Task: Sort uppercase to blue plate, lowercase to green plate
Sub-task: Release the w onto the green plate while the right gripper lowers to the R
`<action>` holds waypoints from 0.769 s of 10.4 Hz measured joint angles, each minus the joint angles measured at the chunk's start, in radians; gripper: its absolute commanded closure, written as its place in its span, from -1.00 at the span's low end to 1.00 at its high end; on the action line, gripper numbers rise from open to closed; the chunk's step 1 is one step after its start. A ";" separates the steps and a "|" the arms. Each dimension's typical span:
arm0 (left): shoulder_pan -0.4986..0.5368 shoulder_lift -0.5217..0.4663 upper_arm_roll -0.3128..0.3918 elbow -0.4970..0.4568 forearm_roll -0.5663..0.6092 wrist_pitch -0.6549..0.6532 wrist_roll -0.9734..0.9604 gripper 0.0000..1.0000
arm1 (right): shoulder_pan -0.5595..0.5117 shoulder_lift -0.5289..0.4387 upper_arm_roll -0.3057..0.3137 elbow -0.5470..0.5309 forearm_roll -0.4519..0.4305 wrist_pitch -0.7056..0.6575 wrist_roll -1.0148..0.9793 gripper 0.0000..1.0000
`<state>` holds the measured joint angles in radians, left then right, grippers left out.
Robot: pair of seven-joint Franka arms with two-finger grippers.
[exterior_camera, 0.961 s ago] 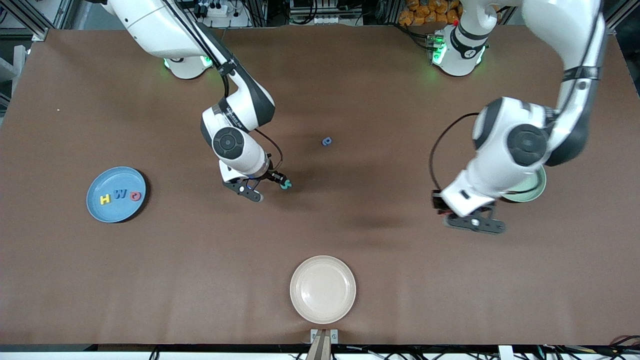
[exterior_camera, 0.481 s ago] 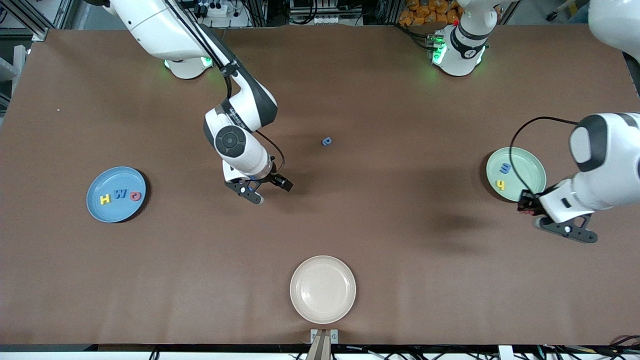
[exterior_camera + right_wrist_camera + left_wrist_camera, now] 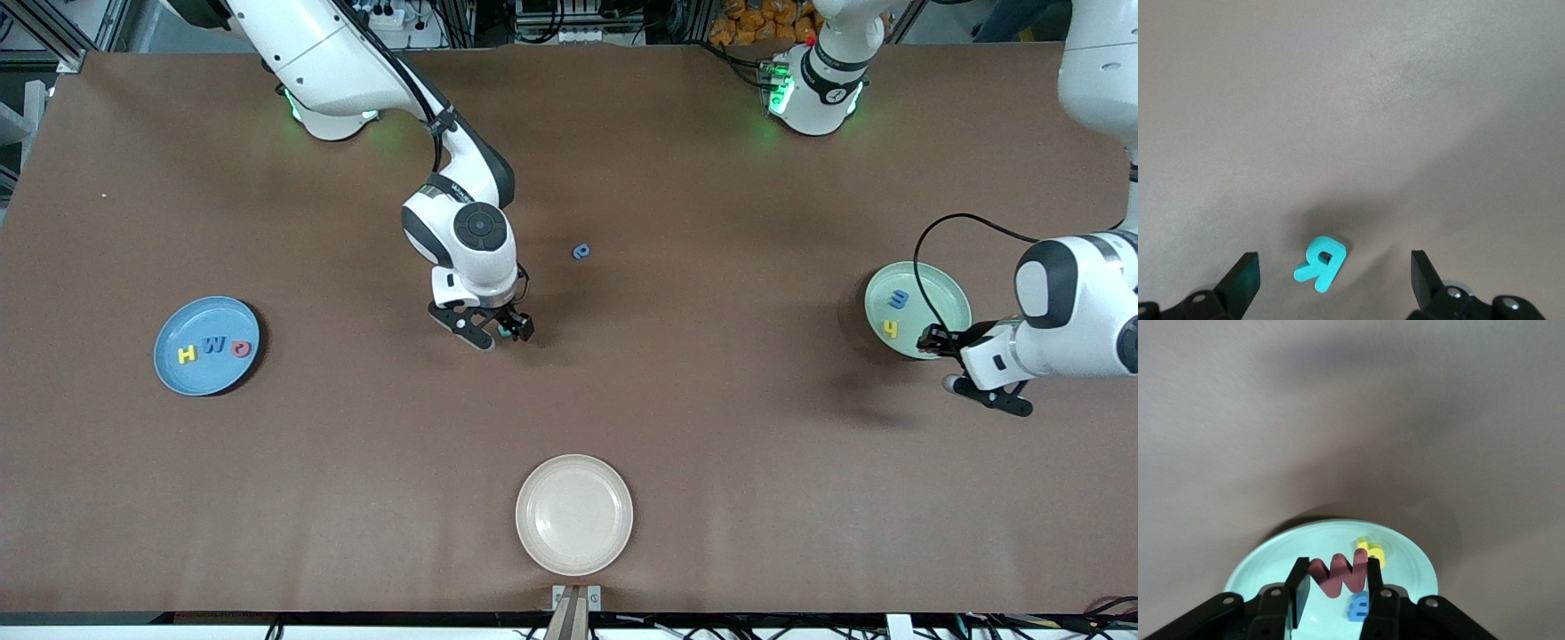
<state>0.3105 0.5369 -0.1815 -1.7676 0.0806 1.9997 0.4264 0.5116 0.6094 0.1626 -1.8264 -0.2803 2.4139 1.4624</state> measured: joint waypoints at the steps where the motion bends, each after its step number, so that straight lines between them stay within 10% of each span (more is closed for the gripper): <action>1: -0.006 0.000 -0.002 -0.013 0.000 0.000 -0.028 -0.99 | 0.000 0.007 0.000 0.000 0.000 0.025 0.010 -1.00; 8: -0.098 -0.095 -0.035 0.010 -0.005 -0.055 -0.256 -1.00 | -0.004 0.064 -0.010 0.002 0.004 0.121 0.046 -0.88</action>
<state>0.2120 0.4420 -0.2167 -1.7572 0.0759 1.9451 0.1707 0.5076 0.6733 0.1527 -1.8244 -0.2763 2.5347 1.5088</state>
